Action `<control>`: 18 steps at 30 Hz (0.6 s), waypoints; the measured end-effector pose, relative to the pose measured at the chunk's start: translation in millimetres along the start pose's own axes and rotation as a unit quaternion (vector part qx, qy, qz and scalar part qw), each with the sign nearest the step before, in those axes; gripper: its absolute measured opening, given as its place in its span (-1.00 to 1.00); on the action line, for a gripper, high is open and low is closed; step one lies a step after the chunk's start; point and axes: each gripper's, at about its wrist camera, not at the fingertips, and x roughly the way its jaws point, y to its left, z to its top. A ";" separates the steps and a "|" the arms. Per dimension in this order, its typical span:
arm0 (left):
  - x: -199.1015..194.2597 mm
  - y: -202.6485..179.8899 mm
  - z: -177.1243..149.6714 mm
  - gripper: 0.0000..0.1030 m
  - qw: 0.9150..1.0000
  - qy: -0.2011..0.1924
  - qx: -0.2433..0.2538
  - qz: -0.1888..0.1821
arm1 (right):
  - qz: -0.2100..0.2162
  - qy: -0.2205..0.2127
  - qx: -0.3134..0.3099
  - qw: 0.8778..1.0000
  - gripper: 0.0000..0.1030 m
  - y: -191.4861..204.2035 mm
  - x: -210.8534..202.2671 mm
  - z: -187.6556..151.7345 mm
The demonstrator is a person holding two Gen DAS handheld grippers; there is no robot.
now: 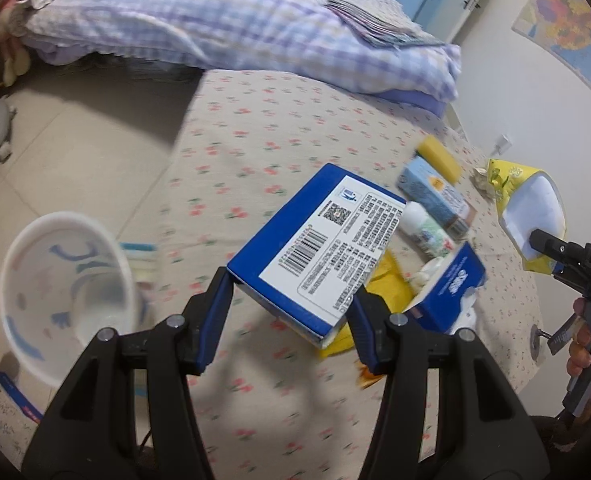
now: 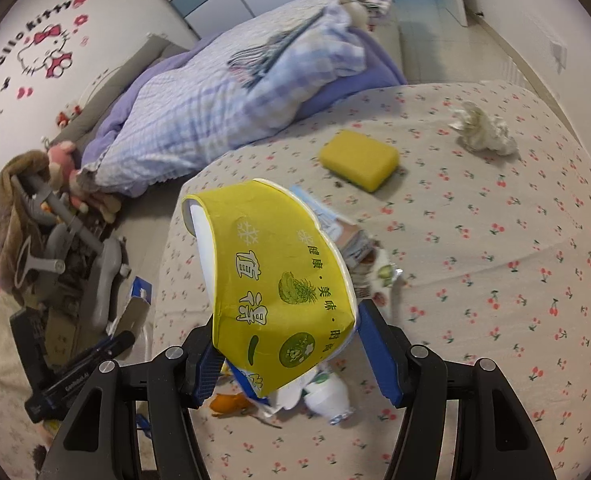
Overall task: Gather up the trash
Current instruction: 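Carry the blue box and yellow cup to the wastebasket and release both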
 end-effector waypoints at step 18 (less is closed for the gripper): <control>-55.8 138.9 -47.1 0.10 0.991 -0.021 -0.108 0.079 | 0.045 0.056 -0.126 0.989 0.24 149.5 65.9 -28.9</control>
